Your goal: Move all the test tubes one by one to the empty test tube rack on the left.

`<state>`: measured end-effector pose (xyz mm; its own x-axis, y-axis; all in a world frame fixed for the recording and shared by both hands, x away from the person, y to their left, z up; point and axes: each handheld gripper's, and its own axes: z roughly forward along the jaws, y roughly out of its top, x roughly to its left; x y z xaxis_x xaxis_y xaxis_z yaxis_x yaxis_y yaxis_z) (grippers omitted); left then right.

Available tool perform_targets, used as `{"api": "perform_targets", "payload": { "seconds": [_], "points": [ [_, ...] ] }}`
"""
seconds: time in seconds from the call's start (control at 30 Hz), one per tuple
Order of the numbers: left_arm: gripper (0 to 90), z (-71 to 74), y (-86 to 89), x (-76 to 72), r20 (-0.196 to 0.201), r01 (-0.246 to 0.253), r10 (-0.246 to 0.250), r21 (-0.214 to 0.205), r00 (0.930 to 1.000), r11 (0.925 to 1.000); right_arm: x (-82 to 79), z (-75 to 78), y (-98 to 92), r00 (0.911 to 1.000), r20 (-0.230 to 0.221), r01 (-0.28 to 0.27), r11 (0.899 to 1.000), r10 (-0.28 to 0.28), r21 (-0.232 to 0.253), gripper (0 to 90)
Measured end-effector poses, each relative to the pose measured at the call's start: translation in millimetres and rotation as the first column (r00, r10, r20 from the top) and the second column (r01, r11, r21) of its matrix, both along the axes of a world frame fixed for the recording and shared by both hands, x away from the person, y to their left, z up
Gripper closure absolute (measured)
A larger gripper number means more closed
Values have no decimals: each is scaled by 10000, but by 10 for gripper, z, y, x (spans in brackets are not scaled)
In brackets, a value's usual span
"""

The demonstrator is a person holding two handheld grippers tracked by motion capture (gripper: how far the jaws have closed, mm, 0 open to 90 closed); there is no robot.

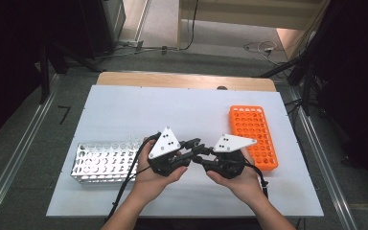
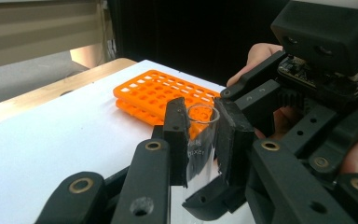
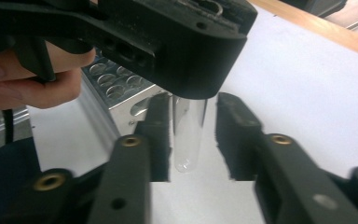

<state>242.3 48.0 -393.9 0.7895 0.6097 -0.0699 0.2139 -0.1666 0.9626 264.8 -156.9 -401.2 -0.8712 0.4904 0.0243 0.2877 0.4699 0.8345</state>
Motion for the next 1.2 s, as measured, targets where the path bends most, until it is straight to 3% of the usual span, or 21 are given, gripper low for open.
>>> {"api": "perform_targets", "payload": {
  "seconds": [0.17, 0.37, 0.6, 0.83, 1.2],
  "points": [
    [758, 13, 38, 8, 37, -95, 95, -74, 9999, 9999, -11, 17, 8, 9997, 116, -202, 9998, 201, 80, 442],
    [758, 36, 113, 15, 51, -333, 334, -113, 9994, 9994, 0, 25, 1, 9997, 145, -222, 9997, 220, 143, 168],
    [759, 78, 238, 14, 105, -625, 628, -199, 9980, 9978, 55, 40, -94, 9998, 79, -211, 9987, 207, 470, 0],
    [759, 109, 379, -6, 161, -986, 989, -180, 9950, 9950, 101, 37, -229, 9991, 282, -335, 9965, 314, 762, 0],
    [759, 164, 682, -33, 217, -1683, 1694, -452, 9853, 9847, 196, 20, -443, 9983, 432, 361, 9948, -404, 948, 0]
  ]
}}
